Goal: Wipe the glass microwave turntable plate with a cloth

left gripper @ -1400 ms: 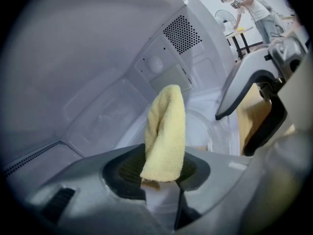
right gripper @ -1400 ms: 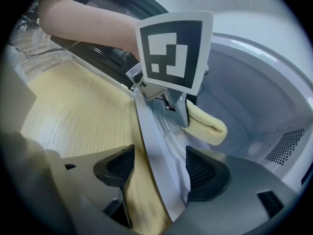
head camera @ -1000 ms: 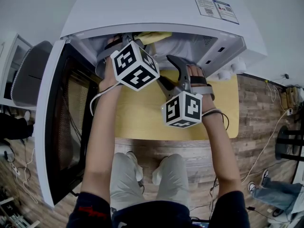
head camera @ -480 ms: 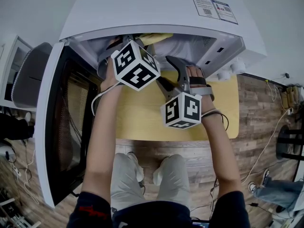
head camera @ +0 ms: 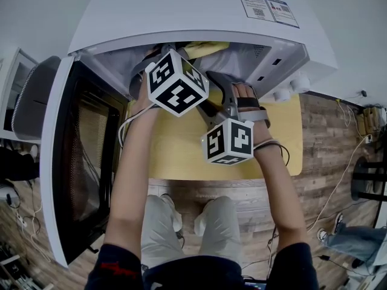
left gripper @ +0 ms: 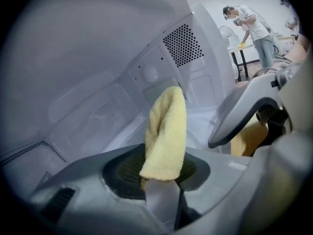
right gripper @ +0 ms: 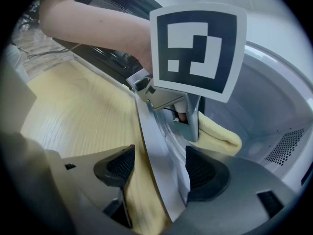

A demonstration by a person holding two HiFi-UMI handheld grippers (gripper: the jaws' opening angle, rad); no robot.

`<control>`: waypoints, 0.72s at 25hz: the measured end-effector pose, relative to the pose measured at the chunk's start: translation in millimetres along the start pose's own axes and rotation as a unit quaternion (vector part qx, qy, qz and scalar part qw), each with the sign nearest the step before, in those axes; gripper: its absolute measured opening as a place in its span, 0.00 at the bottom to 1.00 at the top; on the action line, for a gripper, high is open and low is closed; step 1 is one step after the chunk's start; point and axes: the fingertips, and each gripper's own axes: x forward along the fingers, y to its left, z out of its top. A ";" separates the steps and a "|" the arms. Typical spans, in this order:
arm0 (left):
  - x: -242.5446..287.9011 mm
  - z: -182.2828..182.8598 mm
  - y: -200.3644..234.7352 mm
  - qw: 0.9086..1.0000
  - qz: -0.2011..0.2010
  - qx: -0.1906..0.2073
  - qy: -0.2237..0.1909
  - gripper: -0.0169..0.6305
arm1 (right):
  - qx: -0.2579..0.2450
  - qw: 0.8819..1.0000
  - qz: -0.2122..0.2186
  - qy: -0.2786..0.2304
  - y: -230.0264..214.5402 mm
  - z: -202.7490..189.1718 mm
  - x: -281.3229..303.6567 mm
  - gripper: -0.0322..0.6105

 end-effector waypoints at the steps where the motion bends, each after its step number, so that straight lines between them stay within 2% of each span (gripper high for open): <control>1: 0.8 2.2 -1.8 1.000 -0.003 -0.001 -0.004 0.21 | 0.000 1.000 0.000 0.000 -0.1 -0.1 -0.1 0.51; 7: 0.7 9.8 -12.7 0.999 -0.028 0.005 -0.020 0.21 | 0.000 1.000 0.000 -0.001 0.4 -0.8 0.1 0.51; 18: -8.0 8.9 -15.7 0.999 -0.040 -0.011 -0.033 0.21 | -0.026 1.000 -0.009 0.007 -3.4 0.5 -1.0 0.51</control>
